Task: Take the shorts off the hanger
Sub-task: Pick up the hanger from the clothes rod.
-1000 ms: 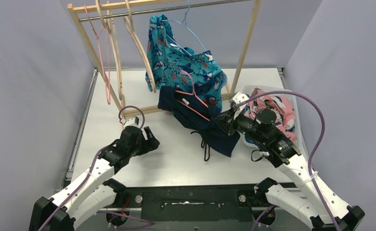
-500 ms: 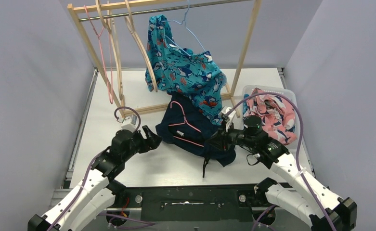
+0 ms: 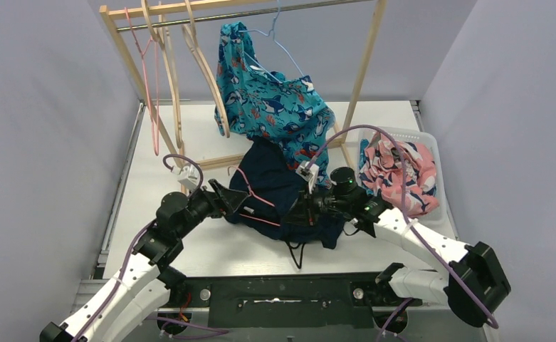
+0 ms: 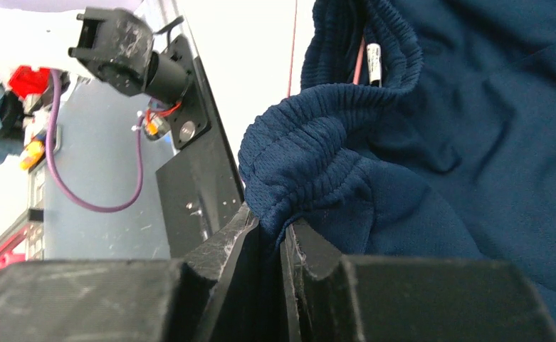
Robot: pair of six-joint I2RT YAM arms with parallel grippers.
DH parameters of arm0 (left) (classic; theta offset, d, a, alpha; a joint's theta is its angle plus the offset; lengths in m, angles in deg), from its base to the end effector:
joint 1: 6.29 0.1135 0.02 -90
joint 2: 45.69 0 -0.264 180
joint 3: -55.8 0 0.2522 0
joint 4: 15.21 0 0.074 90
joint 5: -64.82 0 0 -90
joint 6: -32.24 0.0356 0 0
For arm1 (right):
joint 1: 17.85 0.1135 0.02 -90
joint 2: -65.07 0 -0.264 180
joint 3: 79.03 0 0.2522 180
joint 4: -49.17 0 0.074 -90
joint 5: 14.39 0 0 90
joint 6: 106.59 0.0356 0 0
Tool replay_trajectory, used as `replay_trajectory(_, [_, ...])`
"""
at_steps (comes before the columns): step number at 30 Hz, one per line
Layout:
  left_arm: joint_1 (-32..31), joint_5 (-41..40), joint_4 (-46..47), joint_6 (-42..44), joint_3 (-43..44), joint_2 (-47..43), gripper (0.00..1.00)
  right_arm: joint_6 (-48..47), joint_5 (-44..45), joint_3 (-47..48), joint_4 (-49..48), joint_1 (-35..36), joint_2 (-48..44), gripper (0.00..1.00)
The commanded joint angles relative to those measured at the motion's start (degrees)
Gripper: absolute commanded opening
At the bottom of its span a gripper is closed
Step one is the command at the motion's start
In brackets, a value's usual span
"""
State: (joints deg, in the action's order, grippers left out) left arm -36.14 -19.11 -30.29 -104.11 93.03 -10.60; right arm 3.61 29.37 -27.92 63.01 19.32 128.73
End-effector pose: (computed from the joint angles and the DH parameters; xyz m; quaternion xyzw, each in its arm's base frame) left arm 0.1392 -0.0842 0.2502 -0.0795 0.7778 -0.4164 0.4640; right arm 0.1736 0.1639 0.2515 -0.3200 0.7425 0.5254 0.2650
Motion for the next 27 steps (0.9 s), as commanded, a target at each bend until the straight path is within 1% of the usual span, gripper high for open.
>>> replay_trajectory(1, [-0.5,2.0,8.7,-0.8,0.9,1.6,0.72,0.7,-2.9,4.6,-6.4,4.2,3.4,0.00])
replay_trajectory(4, [-0.8,1.0,8.1,0.5,1.5,2.7,0.72,1.3,-3.0,5.2,-8.0,5.2,4.8,0.00])
replay_trajectory(7, [-0.9,-0.8,7.1,1.8,1.5,2.7,0.68,1.5,-3.3,5.9,-8.0,5.6,5.5,0.00])
replay_trajectory(13, [-1.0,-3.1,6.9,3.6,2.1,2.1,0.38,0.8,-4.9,7.5,-6.4,5.7,6.8,0.00])
replay_trajectory(16, [-1.0,-3.8,6.0,4.9,3.3,2.0,0.18,0.6,-4.7,8.1,-5.9,5.7,6.7,0.00])
replay_trajectory(18, [-1.1,-3.5,4.6,5.9,4.4,2.2,0.01,1.2,-4.1,8.5,-6.4,5.7,6.0,0.01])
replay_trajectory(21, [-1.4,-3.6,1.7,6.6,6.5,1.4,0.00,1.6,-1.6,9.6,-5.5,5.7,4.5,0.06])
replay_trajectory(22, [-1.5,-3.8,0.3,6.9,7.1,0.9,0.00,1.5,-0.8,10.1,-4.7,5.7,4.0,0.09])
replay_trajectory(25, [-1.8,-4.7,-3.8,7.2,9.5,-0.8,0.00,0.6,3.2,12.0,-0.8,5.9,1.9,0.24])
replay_trajectory(27, [-1.9,-5.0,-6.5,7.1,11.0,-2.0,0.00,-0.1,7.1,13.7,2.2,6.2,0.5,0.42])
